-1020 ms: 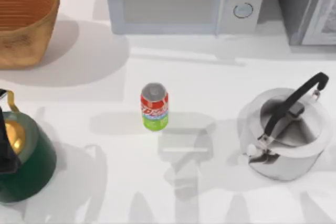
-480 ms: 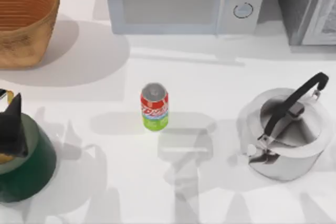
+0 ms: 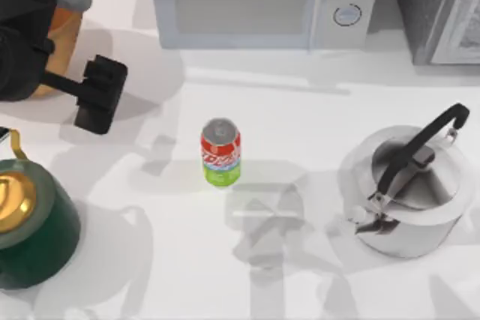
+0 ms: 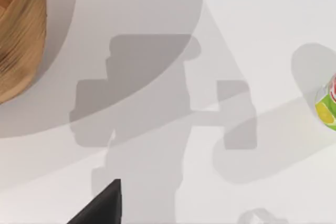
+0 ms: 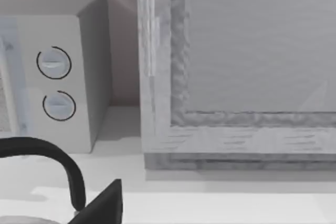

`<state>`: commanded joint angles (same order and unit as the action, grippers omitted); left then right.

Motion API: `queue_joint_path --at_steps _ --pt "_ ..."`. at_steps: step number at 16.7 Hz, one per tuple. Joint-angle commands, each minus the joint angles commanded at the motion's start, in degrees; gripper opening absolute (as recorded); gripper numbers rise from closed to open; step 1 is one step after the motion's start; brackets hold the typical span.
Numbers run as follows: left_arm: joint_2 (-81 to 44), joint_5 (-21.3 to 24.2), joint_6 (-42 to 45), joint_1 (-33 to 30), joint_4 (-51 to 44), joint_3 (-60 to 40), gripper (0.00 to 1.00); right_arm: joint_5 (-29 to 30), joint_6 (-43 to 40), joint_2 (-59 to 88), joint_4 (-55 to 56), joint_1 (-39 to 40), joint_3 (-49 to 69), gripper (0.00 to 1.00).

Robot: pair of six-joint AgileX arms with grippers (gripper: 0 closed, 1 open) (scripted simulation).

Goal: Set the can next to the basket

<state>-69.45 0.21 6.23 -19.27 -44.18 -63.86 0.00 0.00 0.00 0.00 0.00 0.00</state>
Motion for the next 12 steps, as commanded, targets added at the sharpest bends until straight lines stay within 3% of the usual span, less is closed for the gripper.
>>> queue_joint_path --at_steps 7,12 --pt "-40.17 -0.28 3.43 -10.25 -23.75 -36.47 1.00 0.00 0.00 0.00 0.00 0.00 0.00 1.00" --pt "-56.38 -0.03 5.18 -14.89 -33.34 -51.19 1.00 0.00 0.00 0.00 0.00 0.00 0.00 1.00"
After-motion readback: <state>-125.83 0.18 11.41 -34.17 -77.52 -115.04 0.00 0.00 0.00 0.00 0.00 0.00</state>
